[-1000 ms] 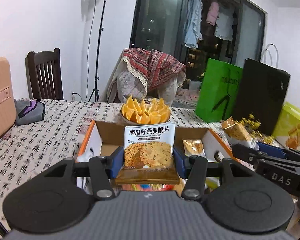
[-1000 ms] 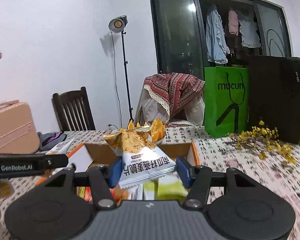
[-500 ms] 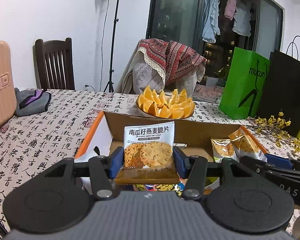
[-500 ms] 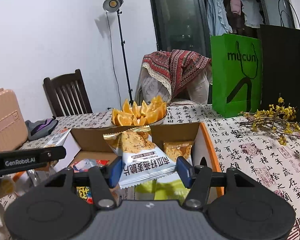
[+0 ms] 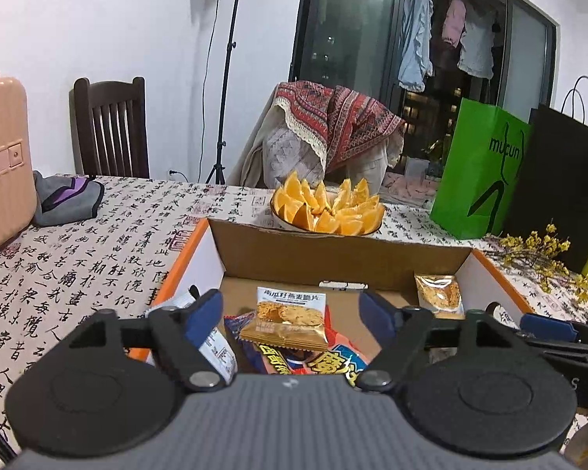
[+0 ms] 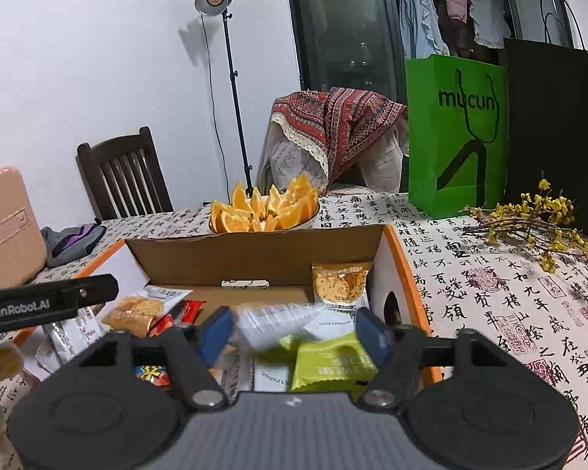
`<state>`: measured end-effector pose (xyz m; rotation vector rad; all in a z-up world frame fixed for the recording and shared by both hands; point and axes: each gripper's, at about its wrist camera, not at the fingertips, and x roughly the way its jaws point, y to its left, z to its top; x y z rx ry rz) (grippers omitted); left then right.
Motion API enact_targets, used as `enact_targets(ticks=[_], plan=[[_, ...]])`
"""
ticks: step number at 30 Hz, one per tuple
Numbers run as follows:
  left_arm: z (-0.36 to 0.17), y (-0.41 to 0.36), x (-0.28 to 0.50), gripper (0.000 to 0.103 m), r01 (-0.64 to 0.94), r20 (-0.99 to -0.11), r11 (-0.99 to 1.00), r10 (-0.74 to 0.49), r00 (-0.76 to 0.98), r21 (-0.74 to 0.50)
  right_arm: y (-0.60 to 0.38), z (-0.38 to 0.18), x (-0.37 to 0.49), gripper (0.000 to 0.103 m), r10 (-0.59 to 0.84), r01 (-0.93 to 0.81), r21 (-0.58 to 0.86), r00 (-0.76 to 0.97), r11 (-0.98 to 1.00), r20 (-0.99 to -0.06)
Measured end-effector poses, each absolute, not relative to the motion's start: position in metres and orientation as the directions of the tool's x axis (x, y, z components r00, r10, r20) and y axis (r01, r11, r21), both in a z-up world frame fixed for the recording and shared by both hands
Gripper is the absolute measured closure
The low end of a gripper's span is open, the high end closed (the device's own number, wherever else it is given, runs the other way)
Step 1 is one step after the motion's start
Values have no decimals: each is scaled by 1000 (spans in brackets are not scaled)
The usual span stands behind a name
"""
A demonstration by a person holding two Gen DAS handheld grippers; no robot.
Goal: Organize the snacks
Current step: 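Open both tools over the box to drop the packets, then move both open tools back from the box to the cracker pile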
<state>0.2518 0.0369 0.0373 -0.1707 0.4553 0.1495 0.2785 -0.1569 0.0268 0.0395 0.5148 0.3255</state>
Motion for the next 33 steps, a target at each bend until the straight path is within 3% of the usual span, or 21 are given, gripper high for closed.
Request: enact_targets(ticks=[1, 3, 5, 7, 21, 33], plan=[[38, 37, 250, 16, -181, -441, 974, 105, 891, -134, -157, 28, 277, 21, 315, -296, 117, 823, 948, -472], [42, 38, 247, 0, -186, -426, 972, 110, 898, -141, -158, 29, 275, 13, 320, -299, 119, 828, 947, -460], [46, 38, 242, 0, -198, -405, 969, 125, 906, -146, -159, 31, 273, 3, 327, -303, 126, 832, 945, -448], [50, 37, 238, 0, -197, -392, 969, 126, 911, -147, -161, 33, 271, 0, 333, -306, 133, 836, 943, -437], [89, 23, 200, 0, -192, -348, 971, 132, 928, -144, -165, 69, 238, 0, 304, -297, 78, 877, 952, -371], [79, 28, 142, 0, -161, -367, 980, 109, 924, -114, -185, 67, 179, 0, 291, -289, 64, 881, 955, -373]])
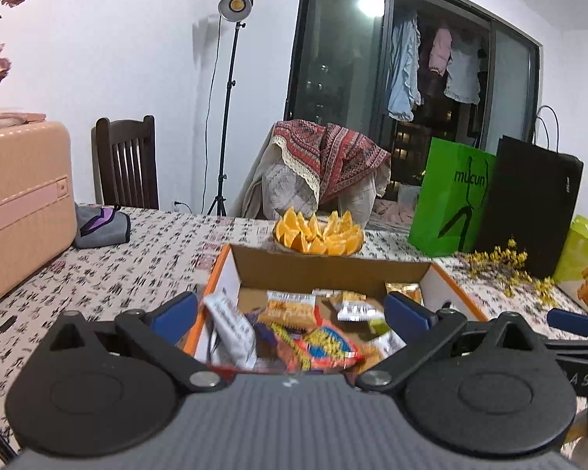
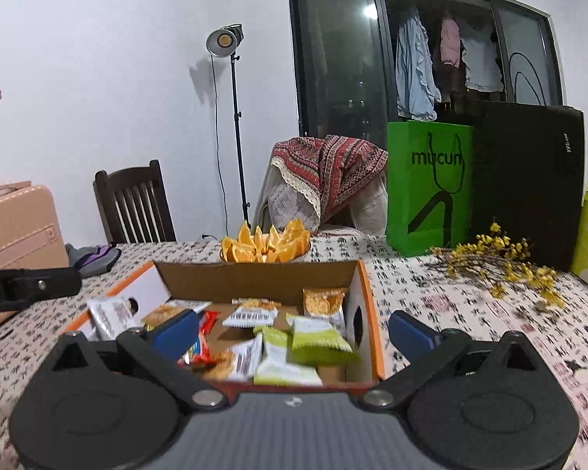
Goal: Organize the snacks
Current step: 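Move both open tools back from the box to the cracker pile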
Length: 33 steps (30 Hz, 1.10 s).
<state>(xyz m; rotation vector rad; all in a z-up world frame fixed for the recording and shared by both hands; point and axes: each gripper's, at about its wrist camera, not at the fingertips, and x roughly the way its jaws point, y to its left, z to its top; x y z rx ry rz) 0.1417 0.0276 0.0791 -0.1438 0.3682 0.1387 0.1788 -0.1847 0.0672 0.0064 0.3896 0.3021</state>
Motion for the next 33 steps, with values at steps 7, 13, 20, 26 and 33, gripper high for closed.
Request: enact_targets(ticks=[7, 13, 20, 26, 33], plan=[[60, 32, 114, 0, -145, -392, 985, 98, 914, -90, -195, 52, 149, 0, 289, -292, 57, 867, 955, -405], [33, 39, 96, 0, -138, -438, 987, 91, 894, -78, -202, 32, 130, 0, 302, -307, 63, 839, 949, -453], [7, 49, 86, 0, -150, -503, 985, 87, 860, -85, -208, 10, 116, 0, 279, -294, 54, 815, 954, -508], [-7, 61, 91, 0, -180, -512, 980, 111, 852, -88, -206, -3, 116, 0, 271, -293, 51, 787, 955, -555], [-14, 69, 97, 0, -181, -517, 975, 90, 851, -128, -201, -9, 123, 0, 261, -288, 46, 771, 956, -581]])
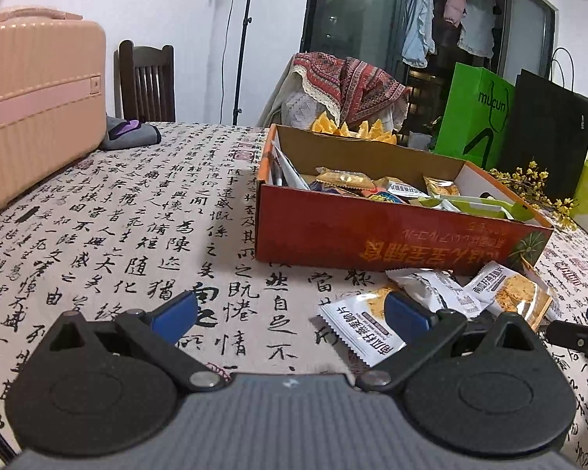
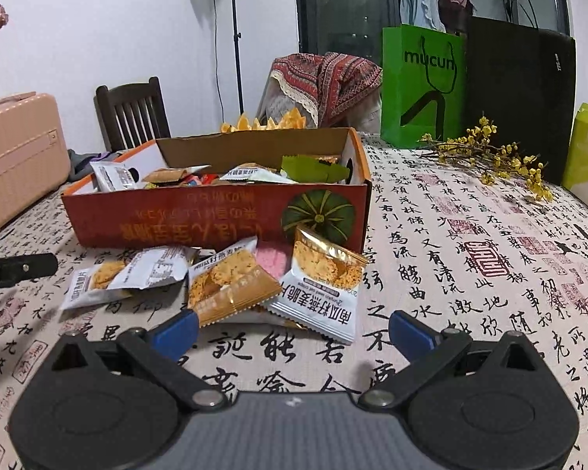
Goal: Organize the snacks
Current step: 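Move both open tools back from the box to the cracker pile, then grasp a cracker packet with the right tool while the left tool approaches another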
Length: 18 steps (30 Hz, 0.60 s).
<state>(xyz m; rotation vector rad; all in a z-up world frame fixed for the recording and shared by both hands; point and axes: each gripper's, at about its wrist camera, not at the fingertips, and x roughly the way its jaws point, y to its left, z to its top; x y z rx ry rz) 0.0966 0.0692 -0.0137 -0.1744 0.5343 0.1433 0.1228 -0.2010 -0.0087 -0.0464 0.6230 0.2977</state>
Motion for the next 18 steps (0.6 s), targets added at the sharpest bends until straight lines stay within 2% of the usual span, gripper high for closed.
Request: enact_targets(ticks=[18], plan=[[-16, 73, 97, 0, -179, -518, 970, 71, 853, -163, -178, -8, 138, 0, 246, -323, -23, 763, 946, -598]])
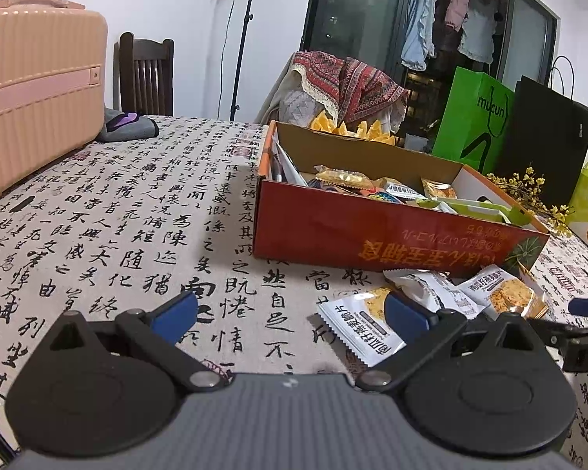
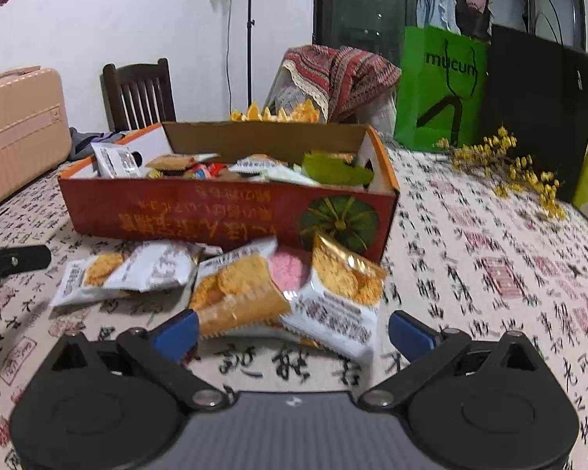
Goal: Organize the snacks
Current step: 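Grasp a cracker packet with the right tool while the left tool approaches another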
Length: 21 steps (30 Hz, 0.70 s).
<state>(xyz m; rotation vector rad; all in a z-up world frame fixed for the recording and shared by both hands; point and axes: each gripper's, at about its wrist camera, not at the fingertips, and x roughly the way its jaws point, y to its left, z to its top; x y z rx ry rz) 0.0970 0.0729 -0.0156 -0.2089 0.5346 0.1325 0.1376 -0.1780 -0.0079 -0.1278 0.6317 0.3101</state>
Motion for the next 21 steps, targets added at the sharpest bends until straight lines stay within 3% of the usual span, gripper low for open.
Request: enact_targets(ticks=[6, 9, 11, 13, 19, 21], plan=[[-16, 76, 98, 0, -188, -522, 965, 68, 851, -181, -157, 1, 137, 0, 241, -365, -117, 790, 923, -564], [-16, 77, 98, 0, -190, -521, 964, 68, 851, -186, -139, -3, 141, 9, 223, -404, -213, 792, 890, -568], [-16, 77, 97, 0, -190, -520, 964, 66, 852, -189, -128, -10, 144, 24, 202, -417, -267, 791, 869, -578], [-16, 77, 98, 0, -187, -521, 964, 63, 852, -190, -119, -16, 148, 23, 186, -429, -309, 790, 849, -584], [-16, 78, 98, 0, -180, -524, 963, 52, 850, -198, -112, -20, 144, 42, 164, -416, -367, 816, 832, -554], [-17, 78, 99, 0, -180, -526, 963, 50, 849, -200, -114, -18, 140, 42, 175, -414, -358, 822, 837, -542]])
